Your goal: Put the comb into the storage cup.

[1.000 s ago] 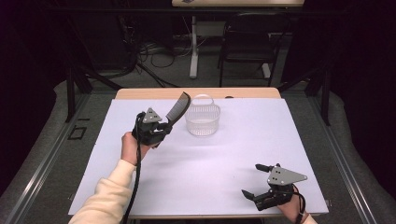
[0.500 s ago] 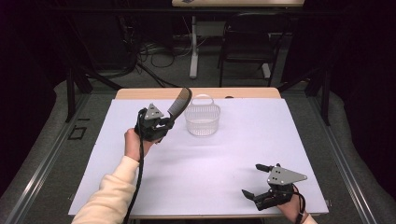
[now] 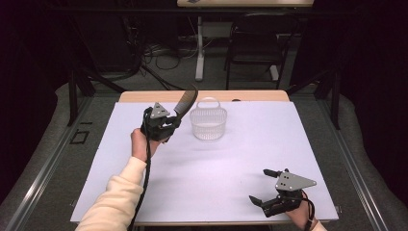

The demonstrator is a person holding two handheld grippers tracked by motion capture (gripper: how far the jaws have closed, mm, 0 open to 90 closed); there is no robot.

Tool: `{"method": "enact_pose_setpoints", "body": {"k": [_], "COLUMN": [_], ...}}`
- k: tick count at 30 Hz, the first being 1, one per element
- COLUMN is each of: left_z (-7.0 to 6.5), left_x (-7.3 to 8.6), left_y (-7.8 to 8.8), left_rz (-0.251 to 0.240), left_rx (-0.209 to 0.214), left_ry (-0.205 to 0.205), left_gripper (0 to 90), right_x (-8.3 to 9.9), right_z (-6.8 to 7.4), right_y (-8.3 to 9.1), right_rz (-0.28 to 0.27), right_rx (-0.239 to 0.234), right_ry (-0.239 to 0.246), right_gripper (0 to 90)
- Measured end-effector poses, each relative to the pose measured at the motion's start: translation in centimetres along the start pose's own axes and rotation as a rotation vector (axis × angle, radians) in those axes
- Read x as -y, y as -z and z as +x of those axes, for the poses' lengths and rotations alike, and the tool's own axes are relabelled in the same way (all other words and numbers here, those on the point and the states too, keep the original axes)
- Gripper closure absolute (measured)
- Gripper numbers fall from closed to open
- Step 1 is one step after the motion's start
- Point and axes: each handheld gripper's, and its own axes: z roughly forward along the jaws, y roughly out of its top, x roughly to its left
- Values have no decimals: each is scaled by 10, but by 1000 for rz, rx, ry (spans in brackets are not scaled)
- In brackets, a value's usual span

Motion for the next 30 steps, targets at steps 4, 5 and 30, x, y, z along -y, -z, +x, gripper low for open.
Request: {"method": "enact_pose_setpoints", "body": {"k": [4,5,30], "left_z": [0,1,2], "left_x": [-5,-6,-28], "left_y": [0,0,-11], "left_rz": [-11,-11,-39], "left_rx": [-4,-5,-17], "left_ry": [1,-1,-3], "left_gripper": [723,723,723], "right_x": [0,0,0], "right_z": [0,0,0], "right_y": [0,0,0], "right_rz": [-1,-1,4], "right_rx": [0,0,7], "right_ry": [-1,0,-4], "right_gripper": [2,2,2]}}
